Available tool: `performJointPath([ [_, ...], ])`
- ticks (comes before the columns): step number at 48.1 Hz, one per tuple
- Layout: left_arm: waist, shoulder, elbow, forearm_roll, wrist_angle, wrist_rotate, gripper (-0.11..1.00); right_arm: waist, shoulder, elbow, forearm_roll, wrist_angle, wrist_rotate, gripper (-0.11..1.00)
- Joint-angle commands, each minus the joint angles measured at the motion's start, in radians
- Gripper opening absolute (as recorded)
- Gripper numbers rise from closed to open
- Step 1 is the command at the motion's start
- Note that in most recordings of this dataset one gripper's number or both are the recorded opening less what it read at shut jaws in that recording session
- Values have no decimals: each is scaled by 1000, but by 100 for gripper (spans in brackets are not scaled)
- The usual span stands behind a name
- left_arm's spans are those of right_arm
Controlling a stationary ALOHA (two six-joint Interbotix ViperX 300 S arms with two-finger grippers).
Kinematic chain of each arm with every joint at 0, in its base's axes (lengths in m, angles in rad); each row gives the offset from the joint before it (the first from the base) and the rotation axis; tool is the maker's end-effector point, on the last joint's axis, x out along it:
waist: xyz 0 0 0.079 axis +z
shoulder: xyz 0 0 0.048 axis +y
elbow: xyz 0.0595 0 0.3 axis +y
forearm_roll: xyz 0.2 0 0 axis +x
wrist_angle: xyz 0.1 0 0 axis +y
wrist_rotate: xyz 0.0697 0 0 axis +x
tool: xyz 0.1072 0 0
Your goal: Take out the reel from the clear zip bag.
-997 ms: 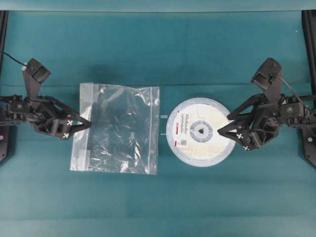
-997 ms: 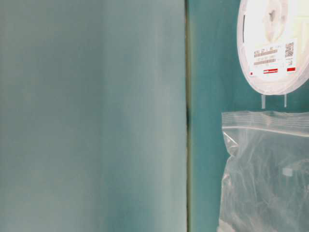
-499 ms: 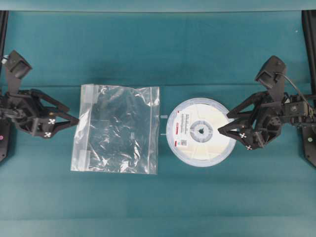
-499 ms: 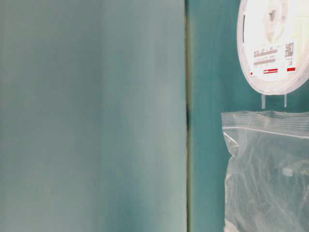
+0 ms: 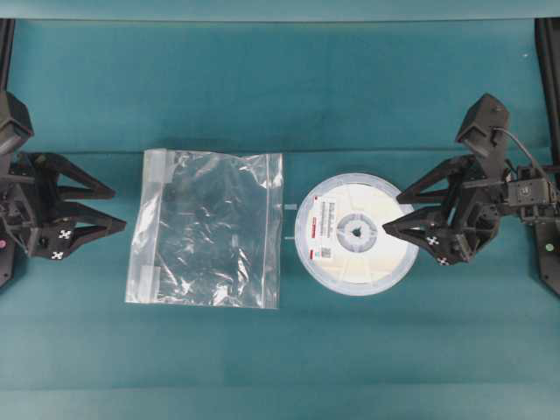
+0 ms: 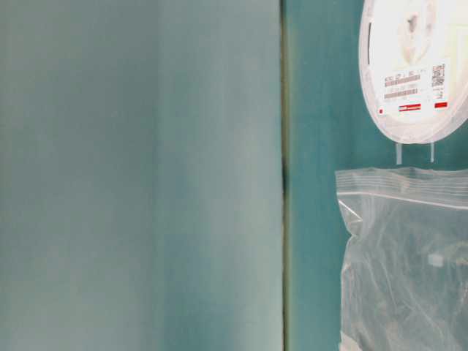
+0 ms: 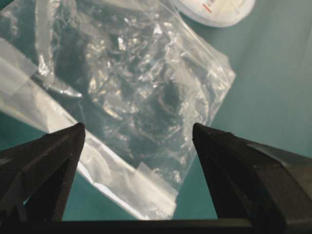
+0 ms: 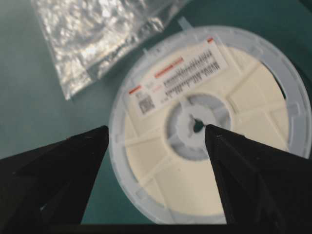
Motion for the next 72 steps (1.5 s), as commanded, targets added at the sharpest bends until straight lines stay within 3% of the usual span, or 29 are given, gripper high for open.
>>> performJointPath([
  [1,-6,2,-34,3,-5,8,95,8,-20,-29,-44,-14,-15,90],
  [8,-38,0,-55,5,-5,37,95,14,-51,-44,-147,-15,-17,90],
  [20,-69,-31,-98,5,-8,204,95,20,-114,-60,-239,-17,-20,90],
  [29,-69,-77,-110,5,-8,284,95,41,-178,-61,-311,-11,-61,90],
  [42,-67,-161,-118,5,-3,334,95,46,-267,-60,-319,-2,-144,90],
  [72,-69,-218,-133,5,-2,416,92,92,-333,-54,-318,17,-146,89],
])
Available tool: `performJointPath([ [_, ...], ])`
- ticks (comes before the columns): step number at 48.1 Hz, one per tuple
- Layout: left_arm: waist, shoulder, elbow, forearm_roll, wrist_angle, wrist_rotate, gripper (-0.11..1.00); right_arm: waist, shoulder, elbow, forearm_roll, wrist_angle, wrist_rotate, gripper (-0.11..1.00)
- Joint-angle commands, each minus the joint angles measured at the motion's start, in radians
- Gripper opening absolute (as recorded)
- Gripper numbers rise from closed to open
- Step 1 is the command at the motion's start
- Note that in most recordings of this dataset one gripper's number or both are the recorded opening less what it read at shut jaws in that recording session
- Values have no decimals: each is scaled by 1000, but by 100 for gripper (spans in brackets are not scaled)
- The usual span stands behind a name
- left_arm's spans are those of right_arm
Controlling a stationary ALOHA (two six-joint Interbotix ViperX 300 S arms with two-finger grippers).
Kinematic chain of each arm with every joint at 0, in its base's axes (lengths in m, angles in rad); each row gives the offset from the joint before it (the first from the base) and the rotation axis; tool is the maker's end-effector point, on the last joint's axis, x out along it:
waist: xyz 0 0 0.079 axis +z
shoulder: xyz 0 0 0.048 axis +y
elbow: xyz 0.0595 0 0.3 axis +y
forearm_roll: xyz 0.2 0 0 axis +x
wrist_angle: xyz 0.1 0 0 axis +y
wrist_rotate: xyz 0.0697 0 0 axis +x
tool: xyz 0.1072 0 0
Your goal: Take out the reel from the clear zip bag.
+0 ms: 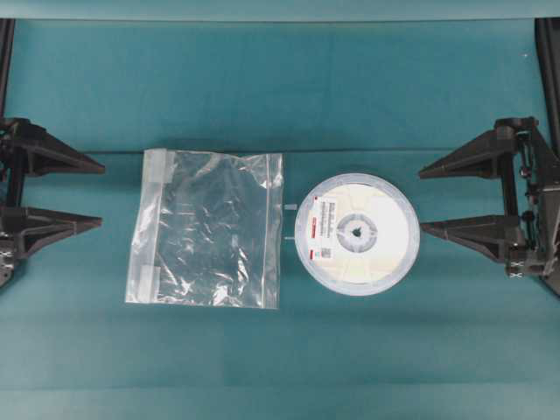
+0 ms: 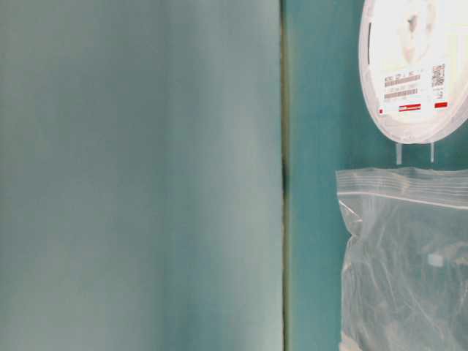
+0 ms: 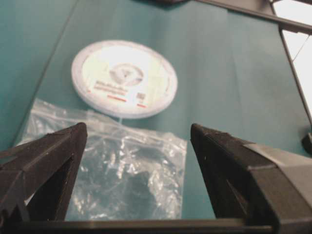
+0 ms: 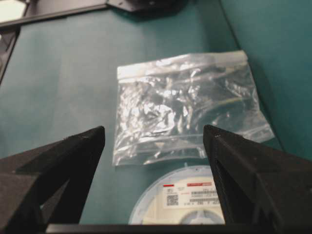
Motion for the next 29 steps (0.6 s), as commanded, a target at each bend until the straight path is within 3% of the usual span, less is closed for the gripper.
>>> performJointPath([
  [1,-2,-2,-28,3,-5,3,92,5,2,-15,-3,-3,-11,89],
  [29,-11,-5,-28,3,25,14,92,5,2,-17,-12,12,-51,89],
])
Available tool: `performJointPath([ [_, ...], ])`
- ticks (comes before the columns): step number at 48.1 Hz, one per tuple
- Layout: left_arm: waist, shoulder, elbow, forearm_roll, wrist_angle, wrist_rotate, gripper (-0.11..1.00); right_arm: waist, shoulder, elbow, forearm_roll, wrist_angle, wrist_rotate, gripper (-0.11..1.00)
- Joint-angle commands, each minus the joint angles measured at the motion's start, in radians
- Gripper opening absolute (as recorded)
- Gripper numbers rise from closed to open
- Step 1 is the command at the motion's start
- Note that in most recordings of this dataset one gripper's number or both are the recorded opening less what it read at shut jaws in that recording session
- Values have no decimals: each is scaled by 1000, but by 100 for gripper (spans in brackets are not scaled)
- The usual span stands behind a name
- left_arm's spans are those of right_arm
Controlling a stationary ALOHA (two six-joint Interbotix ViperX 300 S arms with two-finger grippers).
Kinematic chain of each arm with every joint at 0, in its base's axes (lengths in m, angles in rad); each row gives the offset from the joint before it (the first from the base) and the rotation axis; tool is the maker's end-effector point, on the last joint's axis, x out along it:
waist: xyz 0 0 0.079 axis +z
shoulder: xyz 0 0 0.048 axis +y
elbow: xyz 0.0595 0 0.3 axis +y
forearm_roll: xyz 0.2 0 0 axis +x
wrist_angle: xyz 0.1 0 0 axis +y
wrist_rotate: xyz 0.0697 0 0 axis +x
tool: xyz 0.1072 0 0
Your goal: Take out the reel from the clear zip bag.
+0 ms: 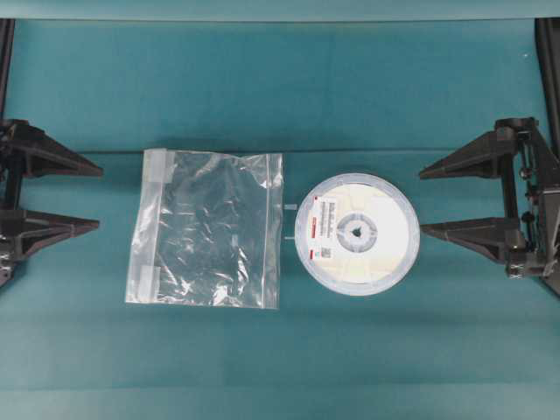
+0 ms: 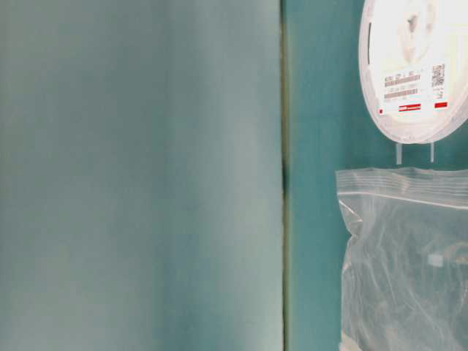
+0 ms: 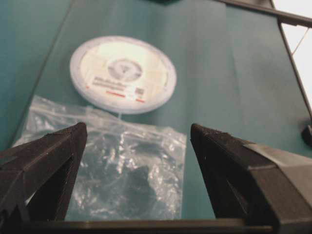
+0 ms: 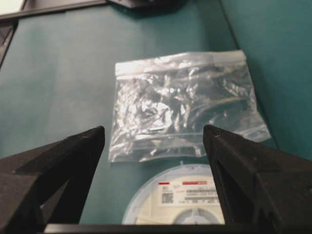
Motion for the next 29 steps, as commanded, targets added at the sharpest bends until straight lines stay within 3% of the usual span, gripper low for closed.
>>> performJointPath([
  [1,-3,5,-26,3,-2,3,92,2,2,-17,-3,5,-29,89],
  [15,-3,2,-31,3,-2,129,92,3,-2,-18,-3,43,-124,89],
  [29,-2,2,-31,3,-2,130,92,3,-15,-17,-3,49,-121,89],
])
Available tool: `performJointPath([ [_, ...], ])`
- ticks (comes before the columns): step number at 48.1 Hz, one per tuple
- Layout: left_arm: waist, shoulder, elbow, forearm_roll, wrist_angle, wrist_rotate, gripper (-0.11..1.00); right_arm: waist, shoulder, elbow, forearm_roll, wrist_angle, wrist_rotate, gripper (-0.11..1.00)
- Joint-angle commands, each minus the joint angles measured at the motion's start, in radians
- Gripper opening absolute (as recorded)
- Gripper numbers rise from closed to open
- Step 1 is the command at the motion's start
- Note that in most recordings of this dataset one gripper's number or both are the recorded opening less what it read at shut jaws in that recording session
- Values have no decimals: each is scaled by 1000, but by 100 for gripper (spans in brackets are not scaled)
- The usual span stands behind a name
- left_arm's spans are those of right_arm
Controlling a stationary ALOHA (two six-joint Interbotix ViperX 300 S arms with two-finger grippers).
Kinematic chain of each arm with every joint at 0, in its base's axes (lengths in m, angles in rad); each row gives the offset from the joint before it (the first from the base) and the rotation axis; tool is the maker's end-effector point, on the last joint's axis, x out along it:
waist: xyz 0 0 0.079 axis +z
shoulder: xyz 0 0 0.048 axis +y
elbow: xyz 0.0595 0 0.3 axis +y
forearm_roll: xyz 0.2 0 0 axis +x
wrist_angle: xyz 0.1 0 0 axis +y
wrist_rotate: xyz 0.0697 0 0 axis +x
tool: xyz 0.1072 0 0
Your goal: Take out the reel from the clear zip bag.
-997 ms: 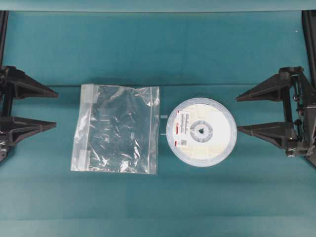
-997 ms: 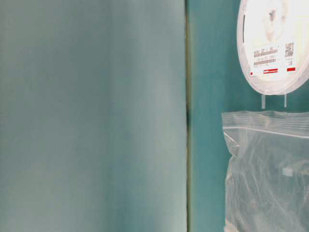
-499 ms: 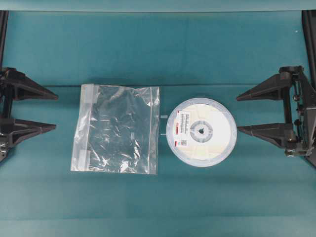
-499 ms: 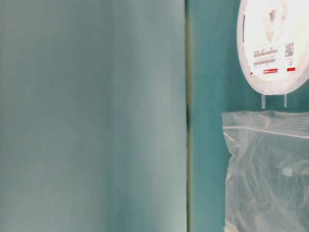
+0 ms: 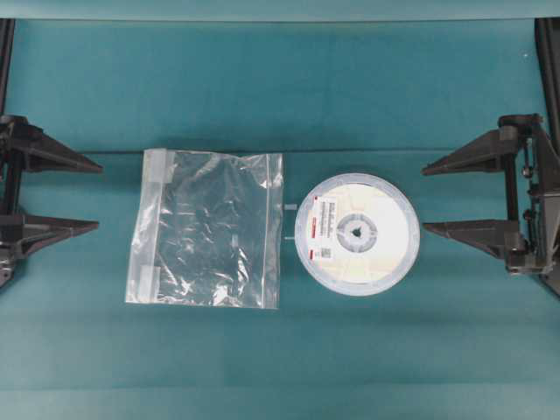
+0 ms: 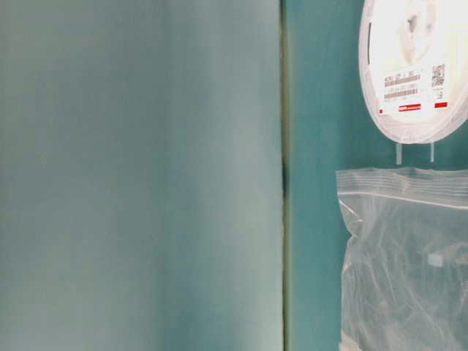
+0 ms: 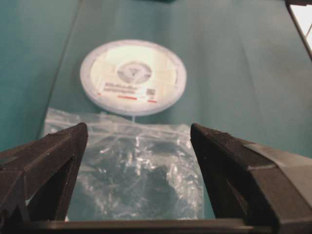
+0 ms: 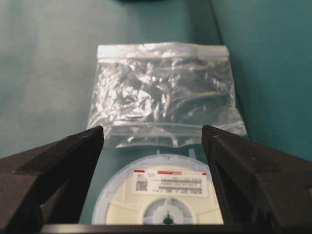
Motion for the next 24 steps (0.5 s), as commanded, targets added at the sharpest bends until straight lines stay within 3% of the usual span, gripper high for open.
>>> performJointPath([
  [1,-3,3,-28,3,-5,0,92,3,-5,-15,-3,-5,-11,89],
  [24,-3,-8,-28,3,-5,0,92,0,-21,-15,-3,-3,-11,89],
])
